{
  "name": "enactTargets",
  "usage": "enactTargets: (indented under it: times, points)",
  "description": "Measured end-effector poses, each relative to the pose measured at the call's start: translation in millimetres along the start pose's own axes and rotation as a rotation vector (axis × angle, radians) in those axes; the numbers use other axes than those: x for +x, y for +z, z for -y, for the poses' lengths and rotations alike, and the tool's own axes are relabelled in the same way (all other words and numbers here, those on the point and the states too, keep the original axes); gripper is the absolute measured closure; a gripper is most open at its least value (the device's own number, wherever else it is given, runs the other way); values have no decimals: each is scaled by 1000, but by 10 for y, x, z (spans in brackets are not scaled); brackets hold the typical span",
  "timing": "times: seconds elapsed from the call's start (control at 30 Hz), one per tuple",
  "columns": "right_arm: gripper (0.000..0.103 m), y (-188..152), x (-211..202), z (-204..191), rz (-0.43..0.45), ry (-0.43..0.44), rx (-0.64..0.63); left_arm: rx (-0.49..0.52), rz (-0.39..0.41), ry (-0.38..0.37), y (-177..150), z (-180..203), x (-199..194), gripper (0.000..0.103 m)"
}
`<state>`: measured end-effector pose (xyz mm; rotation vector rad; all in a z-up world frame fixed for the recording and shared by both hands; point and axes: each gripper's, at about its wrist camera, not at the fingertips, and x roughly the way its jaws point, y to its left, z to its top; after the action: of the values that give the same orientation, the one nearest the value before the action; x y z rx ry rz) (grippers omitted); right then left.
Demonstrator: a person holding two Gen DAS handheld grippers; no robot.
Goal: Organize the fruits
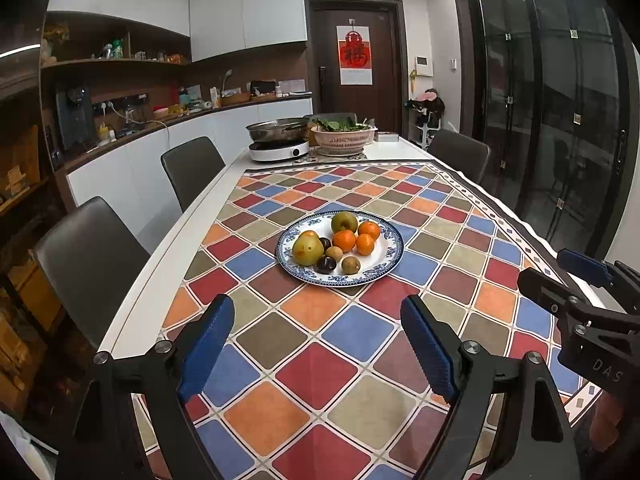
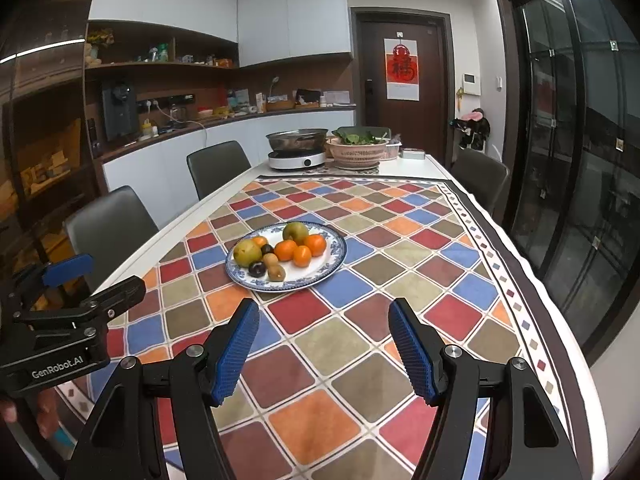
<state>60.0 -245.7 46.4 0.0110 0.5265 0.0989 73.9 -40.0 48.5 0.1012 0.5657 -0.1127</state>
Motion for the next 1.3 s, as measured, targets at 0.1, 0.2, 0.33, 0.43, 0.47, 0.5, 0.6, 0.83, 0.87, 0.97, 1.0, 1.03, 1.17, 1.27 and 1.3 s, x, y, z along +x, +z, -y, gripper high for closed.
enactTargets:
  times: [0.1, 0.2, 0.33, 0.43, 0.47, 0.5, 0.6, 0.83, 0.87, 0.97, 1.0, 1.03, 1.17, 1.27, 1.3]
  points:
    - [35, -5, -19, -13, 3, 1, -3, 1, 2, 2, -4, -3, 5, 17]
    - [35, -6, -19, -15, 3, 1, -4, -2, 4, 1, 2, 0, -22, 17]
    - [35, -6, -21, -19, 5, 0, -4, -4, 11, 3, 8, -2, -62, 12]
    - [35, -1, -38, -39, 6, 2, -10, -6, 20, 1, 19, -4, -120, 11]
    - [35, 4, -47, -43, 6, 3, -11, -5, 21, 3, 18, -6, -132, 10]
    - [35, 6, -49, -47, 7, 3, -12, -5, 21, 8, 19, -3, -145, 9]
    - [35, 4, -48, -50, 6, 3, -11, -7, 24, 28, 13, -9, -160, 3]
    - [35, 7, -61, -70, 2, 3, -11, -8, 26, 46, -7, -18, -160, 3]
    - [35, 7, -66, -73, 3, 3, -12, -9, 27, 46, -6, -17, -161, 3]
    - [35, 8, -67, -74, 3, 3, -14, -8, 31, 48, -8, -18, -163, 3]
    - [35, 8, -67, -76, 3, 3, -14, -7, 33, 50, -8, -16, -163, 3]
    - [35, 7, -67, -76, 2, 4, -14, -8, 34, 51, -6, -20, -164, 3]
    - [35, 7, -68, -74, 0, 5, -14, -11, 36, 50, -6, -11, -162, 3]
    - [35, 8, -68, -75, 1, 5, -15, -11, 36, 49, -7, -9, -158, 3]
    - [35, 8, -68, -75, 1, 5, -15, -10, 35, 47, -8, -12, -160, 3]
